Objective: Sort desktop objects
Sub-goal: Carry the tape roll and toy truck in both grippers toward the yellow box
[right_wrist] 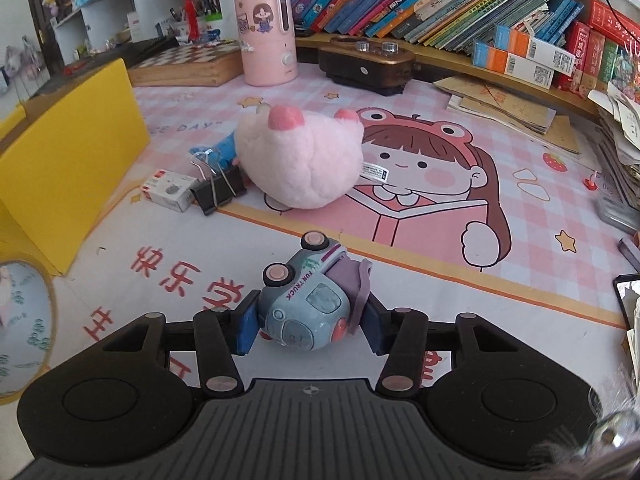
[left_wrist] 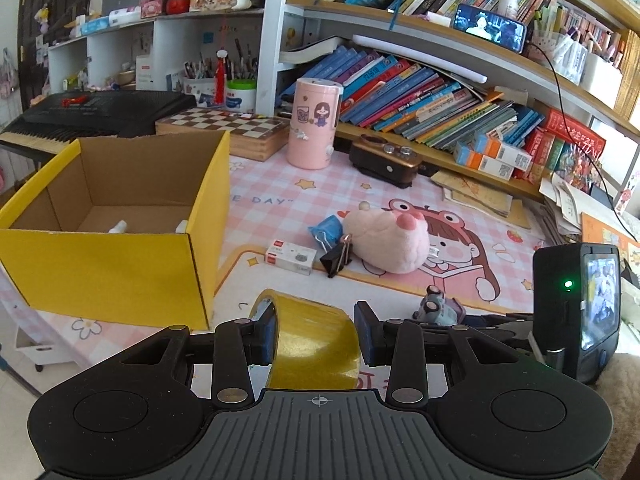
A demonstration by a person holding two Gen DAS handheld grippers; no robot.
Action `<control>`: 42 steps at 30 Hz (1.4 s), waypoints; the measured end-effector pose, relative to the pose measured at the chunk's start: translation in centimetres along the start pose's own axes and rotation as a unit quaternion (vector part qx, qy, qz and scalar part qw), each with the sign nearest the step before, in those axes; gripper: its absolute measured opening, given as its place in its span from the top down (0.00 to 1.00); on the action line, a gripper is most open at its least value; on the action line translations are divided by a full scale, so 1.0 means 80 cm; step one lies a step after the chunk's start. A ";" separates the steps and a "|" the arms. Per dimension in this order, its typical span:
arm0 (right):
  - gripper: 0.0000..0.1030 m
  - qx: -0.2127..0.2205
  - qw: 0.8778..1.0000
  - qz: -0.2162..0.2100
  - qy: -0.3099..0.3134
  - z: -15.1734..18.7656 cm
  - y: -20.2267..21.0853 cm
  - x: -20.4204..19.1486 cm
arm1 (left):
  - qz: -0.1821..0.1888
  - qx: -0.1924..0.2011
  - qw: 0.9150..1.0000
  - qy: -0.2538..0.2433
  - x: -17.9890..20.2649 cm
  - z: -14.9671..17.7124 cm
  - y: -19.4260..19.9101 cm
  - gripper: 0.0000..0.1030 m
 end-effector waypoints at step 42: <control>0.53 0.035 0.999 -0.036 0.020 0.074 0.146 -0.201 | 0.055 0.024 0.998 0.033 -0.148 0.050 0.107 0.64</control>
Point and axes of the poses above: each gripper's, at about its wrist camera, not at the fingertips, and y roughly against the way its jaws point, x to its right, z to its underside, the point moved 4 cm from there along -y, roughly the way its jaws point, and after that the axes turned 5 degrees about -z, right-handed, at the moved point
